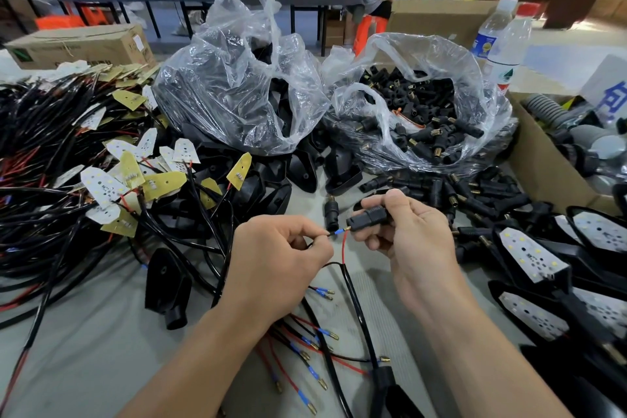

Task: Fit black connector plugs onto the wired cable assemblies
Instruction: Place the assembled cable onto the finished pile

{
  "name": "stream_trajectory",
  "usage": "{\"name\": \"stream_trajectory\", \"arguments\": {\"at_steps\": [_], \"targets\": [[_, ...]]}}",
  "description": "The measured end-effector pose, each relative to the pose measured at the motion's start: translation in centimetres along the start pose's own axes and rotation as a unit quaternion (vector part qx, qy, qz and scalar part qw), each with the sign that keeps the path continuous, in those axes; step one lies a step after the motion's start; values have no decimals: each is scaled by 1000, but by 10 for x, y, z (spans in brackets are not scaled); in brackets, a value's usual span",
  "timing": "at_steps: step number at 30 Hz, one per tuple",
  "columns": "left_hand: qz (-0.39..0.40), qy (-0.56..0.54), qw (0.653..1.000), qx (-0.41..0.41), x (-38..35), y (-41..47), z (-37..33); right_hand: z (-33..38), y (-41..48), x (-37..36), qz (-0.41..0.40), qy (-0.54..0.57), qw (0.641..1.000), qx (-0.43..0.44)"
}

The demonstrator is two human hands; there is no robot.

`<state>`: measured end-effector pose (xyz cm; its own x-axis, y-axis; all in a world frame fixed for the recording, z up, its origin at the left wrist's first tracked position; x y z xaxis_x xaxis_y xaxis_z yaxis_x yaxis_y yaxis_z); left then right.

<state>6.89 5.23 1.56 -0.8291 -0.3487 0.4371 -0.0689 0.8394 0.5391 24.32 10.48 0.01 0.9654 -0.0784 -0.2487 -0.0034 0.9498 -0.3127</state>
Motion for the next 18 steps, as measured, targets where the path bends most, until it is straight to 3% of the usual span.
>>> {"name": "stream_trajectory", "arguments": {"at_steps": [4,11,18], "targets": [[19,12,1000,9,0,0,3,-1,1,2,-3,-38,999,-17],[22,41,999,23,1,0,6,-4,1,-3,48,-10,998,-49],[12,57,998,3,1,0,-3,-1,0,-4,16,-20,1000,-2]]}}
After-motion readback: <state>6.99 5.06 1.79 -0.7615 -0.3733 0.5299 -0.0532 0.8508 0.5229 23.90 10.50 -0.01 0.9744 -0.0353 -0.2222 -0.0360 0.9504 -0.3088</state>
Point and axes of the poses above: each hand's wrist, its own y-axis towards the middle knuckle, its own x-axis out of the back of the hand, z = x × y, the point moved 5 cm from there along y, towards the middle knuckle, and after that the axes turned 15 degrees about -x, right-handed, at the moved point
